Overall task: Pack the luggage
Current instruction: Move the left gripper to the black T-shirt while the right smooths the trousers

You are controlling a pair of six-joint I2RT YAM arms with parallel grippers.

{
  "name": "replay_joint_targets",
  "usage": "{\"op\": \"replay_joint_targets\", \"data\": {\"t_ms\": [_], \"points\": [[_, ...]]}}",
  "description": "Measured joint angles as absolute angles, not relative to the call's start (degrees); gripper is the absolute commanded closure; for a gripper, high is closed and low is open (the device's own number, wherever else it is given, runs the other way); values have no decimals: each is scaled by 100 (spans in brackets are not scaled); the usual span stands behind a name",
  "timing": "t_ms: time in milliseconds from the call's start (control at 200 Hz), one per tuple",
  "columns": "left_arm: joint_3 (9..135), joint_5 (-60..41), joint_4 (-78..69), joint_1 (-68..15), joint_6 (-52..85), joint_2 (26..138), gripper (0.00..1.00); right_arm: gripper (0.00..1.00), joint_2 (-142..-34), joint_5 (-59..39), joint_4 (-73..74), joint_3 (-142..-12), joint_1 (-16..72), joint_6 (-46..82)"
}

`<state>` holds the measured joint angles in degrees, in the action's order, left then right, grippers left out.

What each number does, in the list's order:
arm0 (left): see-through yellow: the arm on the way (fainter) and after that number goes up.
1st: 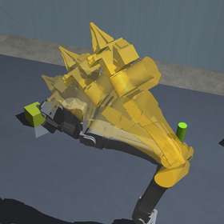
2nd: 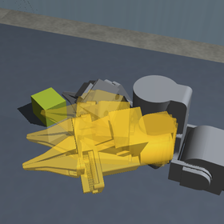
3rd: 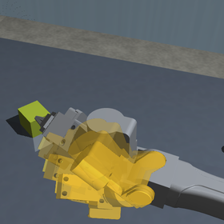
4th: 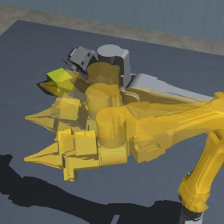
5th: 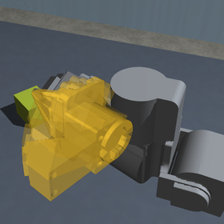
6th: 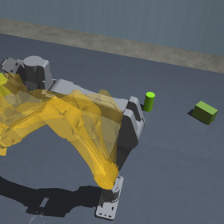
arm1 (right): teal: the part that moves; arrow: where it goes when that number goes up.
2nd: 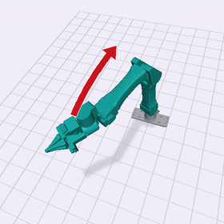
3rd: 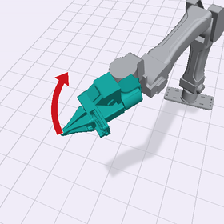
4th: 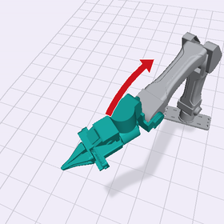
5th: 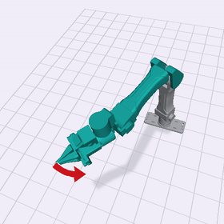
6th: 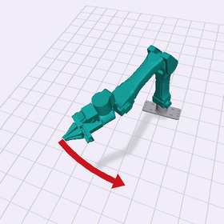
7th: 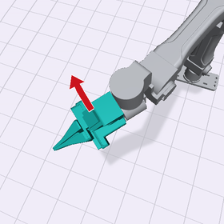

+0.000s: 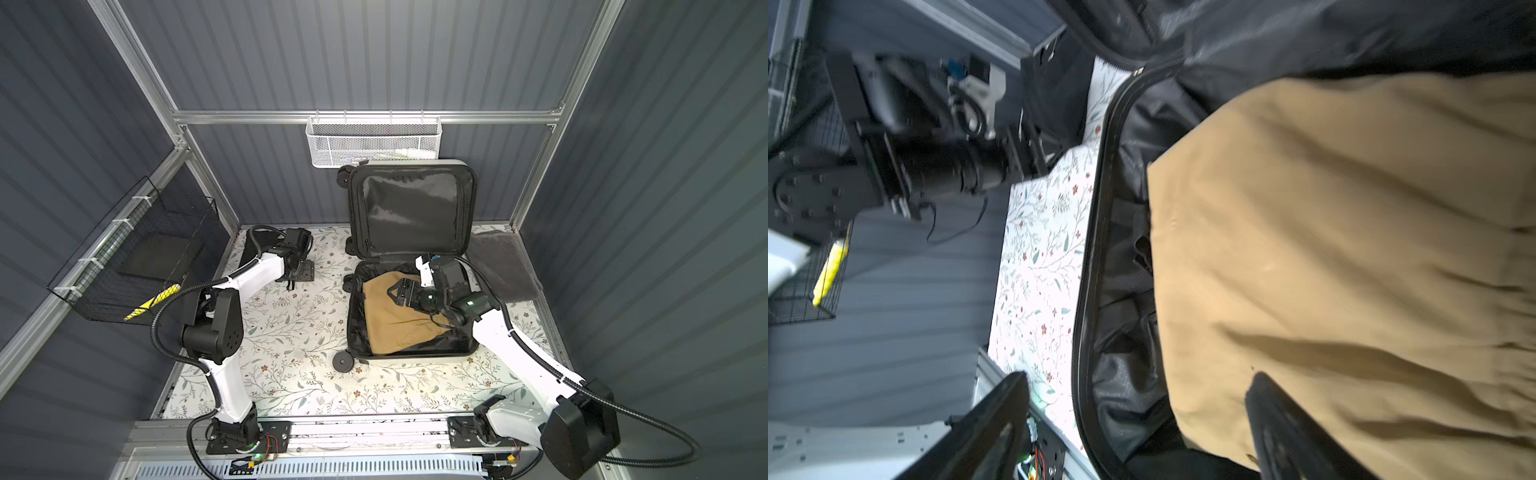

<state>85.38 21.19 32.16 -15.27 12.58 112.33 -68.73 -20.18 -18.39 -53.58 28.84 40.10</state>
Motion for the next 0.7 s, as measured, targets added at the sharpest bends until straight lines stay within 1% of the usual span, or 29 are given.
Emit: {"op": "replay_joint_targets", "data": {"t_ms": [80, 390, 700], "points": [[8713, 2224, 3216, -1518, 1173, 11445, 33, 18, -6943, -2016, -1719, -5310, 3020, 4058], [9400, 2340, 3236, -1396, 910, 12333, 34, 18, -7225, -2016, -1629, -5312, 3232, 4108], [9511, 2099, 3232, -1015, 851, 12540, 37, 18, -7223, -1806, -1632, -5315, 3232, 4049]]}}
